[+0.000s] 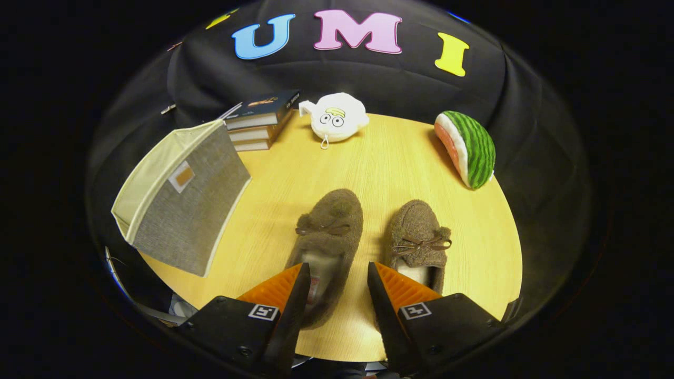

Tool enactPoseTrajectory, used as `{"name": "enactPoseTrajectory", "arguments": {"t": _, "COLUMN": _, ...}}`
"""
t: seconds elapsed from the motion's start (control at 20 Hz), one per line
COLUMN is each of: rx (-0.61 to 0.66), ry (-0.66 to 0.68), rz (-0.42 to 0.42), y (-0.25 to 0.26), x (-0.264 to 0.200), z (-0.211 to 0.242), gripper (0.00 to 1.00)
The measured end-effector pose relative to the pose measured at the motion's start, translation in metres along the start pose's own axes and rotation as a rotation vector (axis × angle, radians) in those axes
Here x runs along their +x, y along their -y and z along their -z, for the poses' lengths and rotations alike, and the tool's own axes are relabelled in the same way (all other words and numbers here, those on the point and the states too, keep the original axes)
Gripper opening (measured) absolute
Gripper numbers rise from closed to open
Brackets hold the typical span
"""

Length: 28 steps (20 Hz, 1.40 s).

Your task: Open the storage box then place both shoes into the box .Put the left shoe in first, then the right shoe, with the right side of both shoes facing outward in a uniform manner.

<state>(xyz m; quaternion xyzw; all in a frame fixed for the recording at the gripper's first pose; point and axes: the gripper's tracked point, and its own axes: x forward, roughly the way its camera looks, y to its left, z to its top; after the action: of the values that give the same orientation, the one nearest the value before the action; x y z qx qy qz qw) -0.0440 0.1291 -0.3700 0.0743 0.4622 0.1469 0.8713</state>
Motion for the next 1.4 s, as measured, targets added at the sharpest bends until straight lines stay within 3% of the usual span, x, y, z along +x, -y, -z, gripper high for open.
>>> {"name": "enactPoseTrajectory", "arguments": {"t": 0.5, "rx": 0.058, "ry": -0.084, "rz": 0.020, "y": -0.004, "x": 0.053, "z": 0.001, "gripper": 0.53}}
{"name": "enactPoseTrajectory", "arguments": {"t": 0.7, "rx": 0.116, "ry": -0.088, "rz": 0.037, "y": 0.002, "x": 0.054, "z": 0.000, "gripper": 0.27}}
{"name": "enactPoseTrajectory", "arguments": {"t": 0.75, "rx": 0.139, "ry": -0.097, "rz": 0.039, "y": 0.003, "x": 0.053, "z": 0.001, "gripper": 0.15}}
{"name": "enactPoseTrajectory", "arguments": {"t": 0.8, "rx": 0.159, "ry": -0.107, "rz": 0.038, "y": 0.003, "x": 0.052, "z": 0.002, "gripper": 0.11}}
{"name": "enactPoseTrajectory", "arguments": {"t": 0.95, "rx": 0.180, "ry": -0.093, "rz": 0.045, "y": 0.002, "x": 0.043, "z": -0.005, "gripper": 0.05}}
{"name": "enactPoseTrajectory", "arguments": {"t": 1.4, "rx": 0.273, "ry": 0.046, "rz": 0.017, "y": -0.016, "x": -0.032, "z": -0.076, "gripper": 0.05}}
